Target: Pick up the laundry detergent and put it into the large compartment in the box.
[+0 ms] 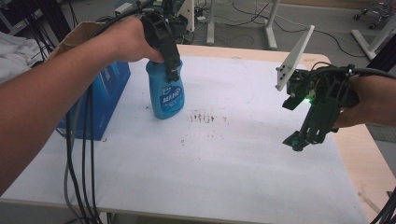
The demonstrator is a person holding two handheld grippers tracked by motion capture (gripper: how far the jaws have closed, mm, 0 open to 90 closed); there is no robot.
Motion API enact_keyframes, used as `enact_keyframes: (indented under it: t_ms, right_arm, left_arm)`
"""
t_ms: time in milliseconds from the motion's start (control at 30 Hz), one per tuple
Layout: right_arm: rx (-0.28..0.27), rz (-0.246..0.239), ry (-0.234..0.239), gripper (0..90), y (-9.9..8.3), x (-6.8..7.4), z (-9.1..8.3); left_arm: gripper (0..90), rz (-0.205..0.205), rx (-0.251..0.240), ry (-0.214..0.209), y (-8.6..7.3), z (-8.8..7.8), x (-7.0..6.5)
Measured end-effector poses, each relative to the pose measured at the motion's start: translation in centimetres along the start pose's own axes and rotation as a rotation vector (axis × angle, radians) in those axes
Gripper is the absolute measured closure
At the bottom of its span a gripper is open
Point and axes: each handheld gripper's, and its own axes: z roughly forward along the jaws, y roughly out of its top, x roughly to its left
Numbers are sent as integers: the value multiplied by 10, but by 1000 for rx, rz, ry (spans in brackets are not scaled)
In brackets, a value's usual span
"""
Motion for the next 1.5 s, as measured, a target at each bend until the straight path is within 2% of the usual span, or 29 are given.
enact_keyframes:
  t_ms: [133,200,267,333,400,533,567,600,733,933,1067,1133,1167,1333,1500]
  right_arm:
    - [0,-2,1,31,0,0,0]
    - [0,3,-1,31,0,0,0]
    - [-3,3,1,31,-1,0,-1]
    - [-1,2,-1,31,-2,-1,-2]
    - [-6,5,-1,31,-2,-1,-2]
    - [-6,6,-3,31,-3,0,-3]
    - [-7,5,-5,31,-3,0,-3]
    - [-9,5,-5,31,-4,0,-4]
    - [-12,-1,-6,31,-3,1,-4]
    - [-16,-5,-6,31,-3,2,-5]
    - [-18,-4,-6,31,-2,2,-5]
    - [-19,-6,-5,31,-2,2,-5]
    - [-19,-5,-5,31,-2,2,-5]
    - [-24,-8,-4,31,-2,1,-5]
    - [-25,-6,-2,31,-2,1,-5]
  left_arm:
    - [376,-1,-2,-2,0,-1,0]
    - [377,-16,-10,-5,-1,0,-1]
    - [377,-9,-8,-12,-2,-4,0]
    - [377,-33,-36,-34,-4,-10,1]
    - [377,-43,-45,-44,-6,-21,2]
    - [377,-50,-58,-32,-13,-47,2]
    - [377,-50,-58,-32,-13,-47,2]
    - [377,-62,-79,-25,-20,-65,4]
    - [377,-58,-110,-15,-33,-95,8]
    - [377,-12,-120,14,-53,-133,11]
    - [377,32,-135,12,-67,-153,14]
    - [377,44,-138,11,-69,-156,15]
    - [377,57,-141,7,-76,-162,17]
    - [378,98,-142,6,-92,-174,22]
    - [378,115,-134,24,-106,-183,27]
